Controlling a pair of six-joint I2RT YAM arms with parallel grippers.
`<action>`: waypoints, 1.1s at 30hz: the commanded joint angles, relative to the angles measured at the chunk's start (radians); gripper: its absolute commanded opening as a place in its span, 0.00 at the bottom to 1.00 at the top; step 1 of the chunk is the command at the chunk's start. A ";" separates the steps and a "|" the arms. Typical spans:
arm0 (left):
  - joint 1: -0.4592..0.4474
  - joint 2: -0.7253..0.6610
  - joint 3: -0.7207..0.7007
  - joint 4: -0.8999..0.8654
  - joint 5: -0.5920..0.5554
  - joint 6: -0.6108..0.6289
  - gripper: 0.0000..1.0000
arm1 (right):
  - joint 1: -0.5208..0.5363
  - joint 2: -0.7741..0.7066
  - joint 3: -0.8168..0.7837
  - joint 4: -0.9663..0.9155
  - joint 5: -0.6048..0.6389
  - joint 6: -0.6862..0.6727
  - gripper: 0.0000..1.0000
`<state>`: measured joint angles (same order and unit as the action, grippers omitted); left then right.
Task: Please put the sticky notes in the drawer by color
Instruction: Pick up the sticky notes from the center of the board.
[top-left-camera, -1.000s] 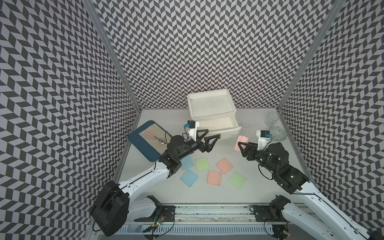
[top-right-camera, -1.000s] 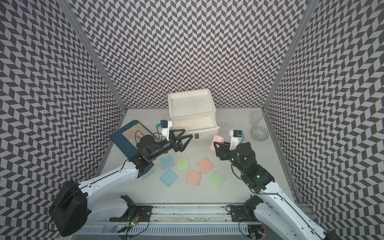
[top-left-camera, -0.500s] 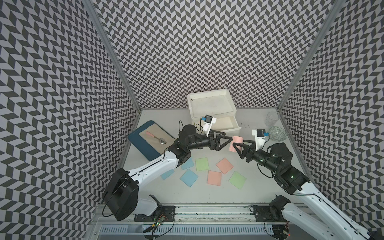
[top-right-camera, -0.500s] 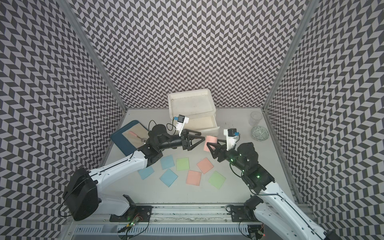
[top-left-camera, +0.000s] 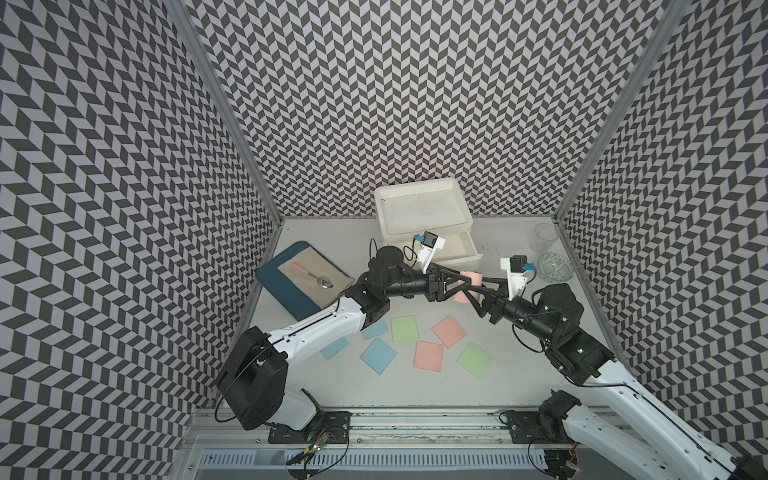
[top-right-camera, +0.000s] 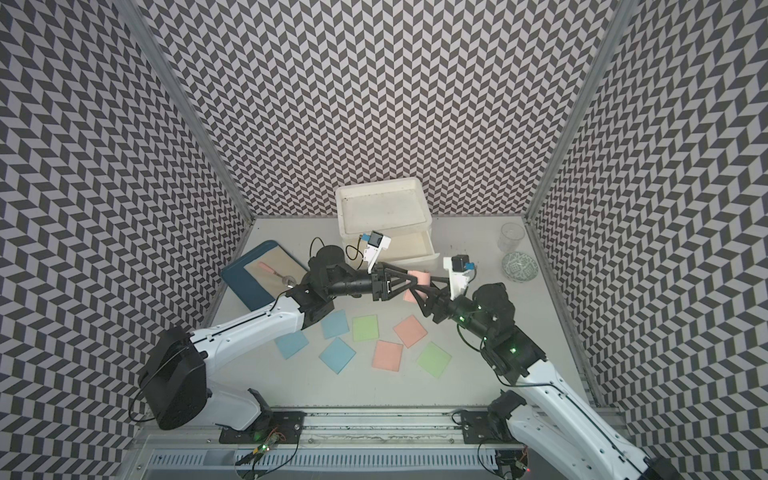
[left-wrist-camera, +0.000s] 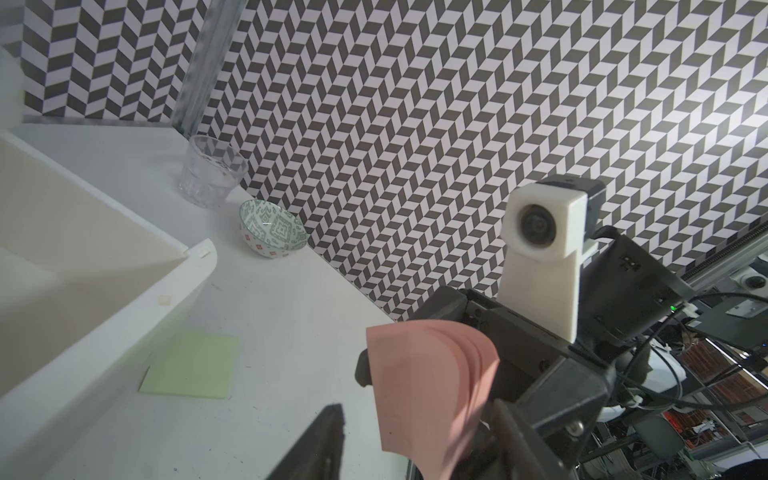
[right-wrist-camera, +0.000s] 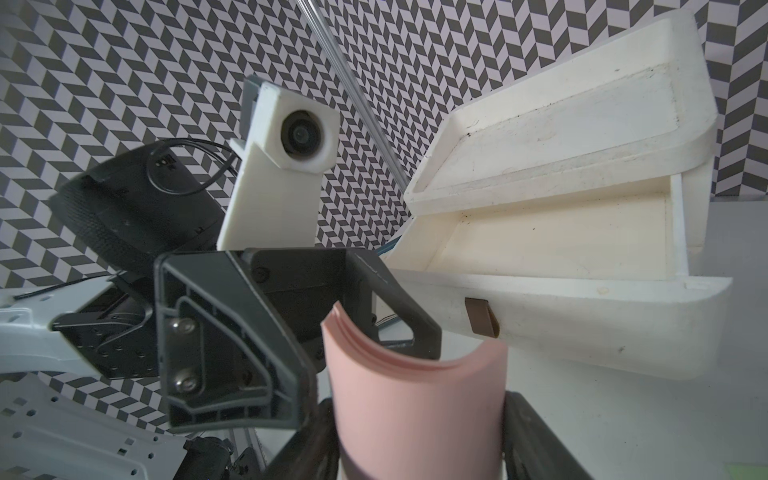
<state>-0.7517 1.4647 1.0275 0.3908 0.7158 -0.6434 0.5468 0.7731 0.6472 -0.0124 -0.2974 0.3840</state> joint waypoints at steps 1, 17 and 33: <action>-0.009 -0.002 0.039 -0.002 0.024 0.006 0.39 | 0.005 0.008 0.023 0.068 -0.016 -0.015 0.62; 0.026 -0.080 0.021 -0.007 -0.015 0.041 0.00 | 0.002 -0.005 0.050 0.069 0.022 0.011 0.85; 0.352 -0.142 -0.031 0.539 0.347 -0.481 0.00 | -0.170 0.224 0.157 0.487 -0.643 0.389 0.79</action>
<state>-0.4053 1.3052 0.9707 0.7265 0.9360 -0.9646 0.3832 0.9497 0.7803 0.2596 -0.7219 0.6403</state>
